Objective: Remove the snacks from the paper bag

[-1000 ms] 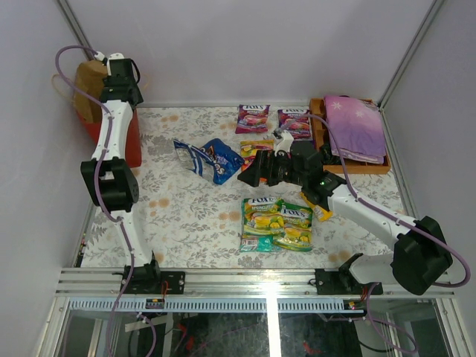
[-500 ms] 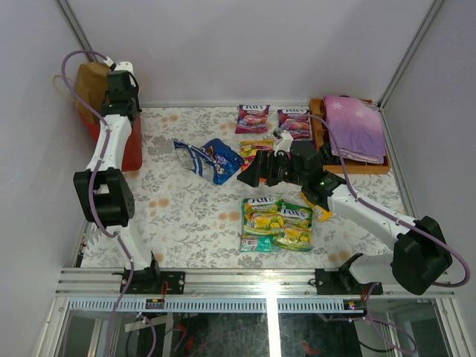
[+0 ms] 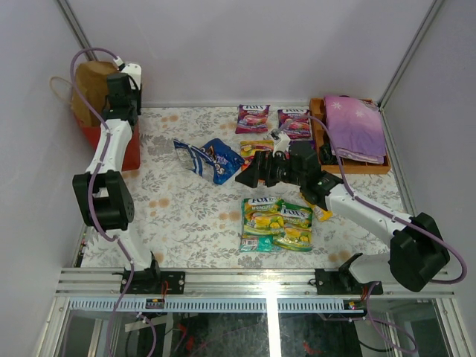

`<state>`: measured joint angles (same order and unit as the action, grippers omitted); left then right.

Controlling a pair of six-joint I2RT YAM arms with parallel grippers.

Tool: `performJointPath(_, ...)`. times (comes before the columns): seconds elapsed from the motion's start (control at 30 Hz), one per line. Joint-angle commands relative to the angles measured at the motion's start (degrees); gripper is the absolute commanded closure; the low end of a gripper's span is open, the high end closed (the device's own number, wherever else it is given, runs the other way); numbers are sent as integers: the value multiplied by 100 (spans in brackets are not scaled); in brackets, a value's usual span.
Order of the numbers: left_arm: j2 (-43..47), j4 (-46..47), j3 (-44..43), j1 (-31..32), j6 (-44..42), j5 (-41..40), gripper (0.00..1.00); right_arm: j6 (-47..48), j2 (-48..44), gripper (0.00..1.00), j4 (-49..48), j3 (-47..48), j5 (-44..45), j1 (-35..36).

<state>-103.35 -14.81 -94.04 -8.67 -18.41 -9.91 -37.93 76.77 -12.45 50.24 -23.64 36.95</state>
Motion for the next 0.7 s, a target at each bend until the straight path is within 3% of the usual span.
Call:
performJointPath(0.0, 29, 551, -179, 21, -89, -210, 18, 59, -14, 0, -325, 24, -148, -21)
performJointPath(0.03, 115, 628, -153, 46, -5, -299, 2, 54, -13, 0, -363, 2, -154, -21)
performJointPath(0.07, 215, 712, -118, 97, 14, -370, 0, 41, -7, 0, -403, -19, -158, -21)
performJointPath(0.23, 858, 605, -429, 637, 22, -1294, 0, -14, 80, 0, -481, 3, -232, -21)
performJointPath(0.33, 1492, 236, -692, 1019, 467, -1855, 0, -27, 84, 1, -495, 5, -242, -21)
performJointPath(0.43, 2470, -398, -811, 1226, 1918, -1961, 0, -4, 68, 0, -474, -10, -202, -21)
performJointPath(0.5, 3174, -802, -563, 1252, 3149, -1597, 0, -9, 51, 1, -477, -37, -126, -21)
performJointPath(0.57, 4058, -659, 334, 1263, 4468, -1121, 0, -20, 4, 1, -478, -69, -12, -21)
performJointPath(0.67, 5124, 42, 2044, 1270, 5561, -31, 0, -94, -187, 1, -448, -179, 332, -21)
